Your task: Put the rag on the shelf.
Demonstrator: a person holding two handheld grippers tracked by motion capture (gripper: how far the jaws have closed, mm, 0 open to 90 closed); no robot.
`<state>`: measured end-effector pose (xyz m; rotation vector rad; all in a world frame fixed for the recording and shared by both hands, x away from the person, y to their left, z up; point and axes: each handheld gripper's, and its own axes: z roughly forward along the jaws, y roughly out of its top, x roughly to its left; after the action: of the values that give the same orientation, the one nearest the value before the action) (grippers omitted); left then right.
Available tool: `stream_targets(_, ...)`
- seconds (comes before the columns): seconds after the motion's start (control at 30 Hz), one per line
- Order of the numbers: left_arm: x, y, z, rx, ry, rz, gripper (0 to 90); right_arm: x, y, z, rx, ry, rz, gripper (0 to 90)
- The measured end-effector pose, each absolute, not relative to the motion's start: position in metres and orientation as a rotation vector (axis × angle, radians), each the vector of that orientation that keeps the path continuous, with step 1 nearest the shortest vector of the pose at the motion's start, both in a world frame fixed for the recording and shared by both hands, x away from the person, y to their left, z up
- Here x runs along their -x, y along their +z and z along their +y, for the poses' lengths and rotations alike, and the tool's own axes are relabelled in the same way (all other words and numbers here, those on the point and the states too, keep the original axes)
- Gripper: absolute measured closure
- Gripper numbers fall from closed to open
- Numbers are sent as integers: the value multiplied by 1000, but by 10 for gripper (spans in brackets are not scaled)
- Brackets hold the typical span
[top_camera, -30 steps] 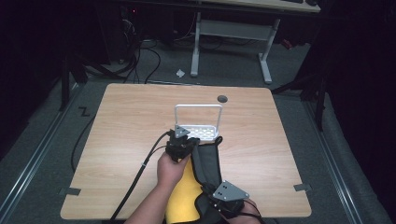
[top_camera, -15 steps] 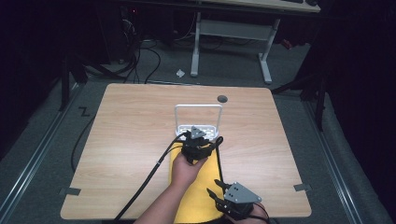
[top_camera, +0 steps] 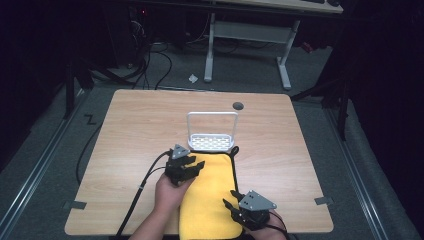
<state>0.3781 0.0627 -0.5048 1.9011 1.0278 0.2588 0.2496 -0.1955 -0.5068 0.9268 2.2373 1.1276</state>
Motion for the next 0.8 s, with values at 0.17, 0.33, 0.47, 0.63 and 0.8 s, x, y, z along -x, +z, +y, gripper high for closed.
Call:
stream_targets(0.17, -357, -514, 89, -1911, 232, 1031, 540, -252, -509, -196, -935, 1117, 2240, 607)
stream_targets(0.33, -344, -521, 92, -1949, 259, 993, 527, -266, -509, -197, -926, 1115, 2236, 609)
stream_targets(0.47, -349, -525, 84, -2006, 232, 980, 638, -296, -507, -199, -1003, 1111, 2225, 702)
stream_targets(0.63, -349, -530, 80, -2066, 258, 955, 736, -333, -514, -196, -1092, 1021, 2257, 855)
stream_targets(0.8, -347, -531, 82, -2058, 247, 962, 726, -347, -528, -191, -1095, 924, 2301, 864)
